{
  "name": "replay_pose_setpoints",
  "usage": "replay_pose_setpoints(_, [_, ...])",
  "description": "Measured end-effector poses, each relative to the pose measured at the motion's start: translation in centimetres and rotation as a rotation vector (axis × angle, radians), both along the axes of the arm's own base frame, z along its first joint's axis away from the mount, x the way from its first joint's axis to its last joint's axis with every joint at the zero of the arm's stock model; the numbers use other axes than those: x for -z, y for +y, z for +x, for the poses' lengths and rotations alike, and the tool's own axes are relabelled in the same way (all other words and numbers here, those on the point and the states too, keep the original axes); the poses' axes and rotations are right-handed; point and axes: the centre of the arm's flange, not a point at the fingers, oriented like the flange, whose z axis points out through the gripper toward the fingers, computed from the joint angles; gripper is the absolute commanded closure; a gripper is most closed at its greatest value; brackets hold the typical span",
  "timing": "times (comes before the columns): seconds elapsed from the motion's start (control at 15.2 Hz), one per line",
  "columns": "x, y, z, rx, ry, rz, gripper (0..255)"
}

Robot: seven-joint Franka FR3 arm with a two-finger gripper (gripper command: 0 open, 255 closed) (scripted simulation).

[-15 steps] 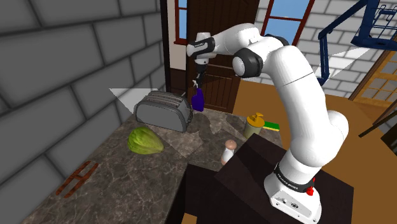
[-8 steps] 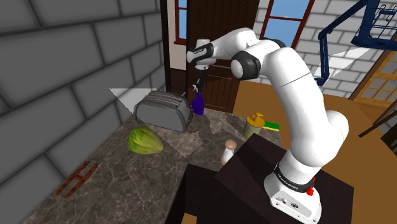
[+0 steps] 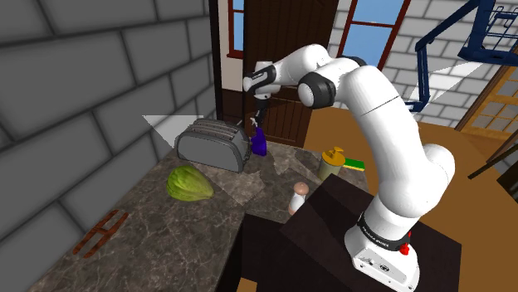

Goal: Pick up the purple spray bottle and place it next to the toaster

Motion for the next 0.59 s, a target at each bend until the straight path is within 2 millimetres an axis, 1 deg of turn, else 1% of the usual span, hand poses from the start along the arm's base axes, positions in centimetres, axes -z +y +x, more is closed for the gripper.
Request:
replay_pose_setpoints(0.46, [3.6, -0.2, 0.2, 0.0, 0.0, 0.0, 255])
replay_pose_setpoints(0.59, [4.0, -0.2, 0.1, 0.0, 0.0, 0.0, 255])
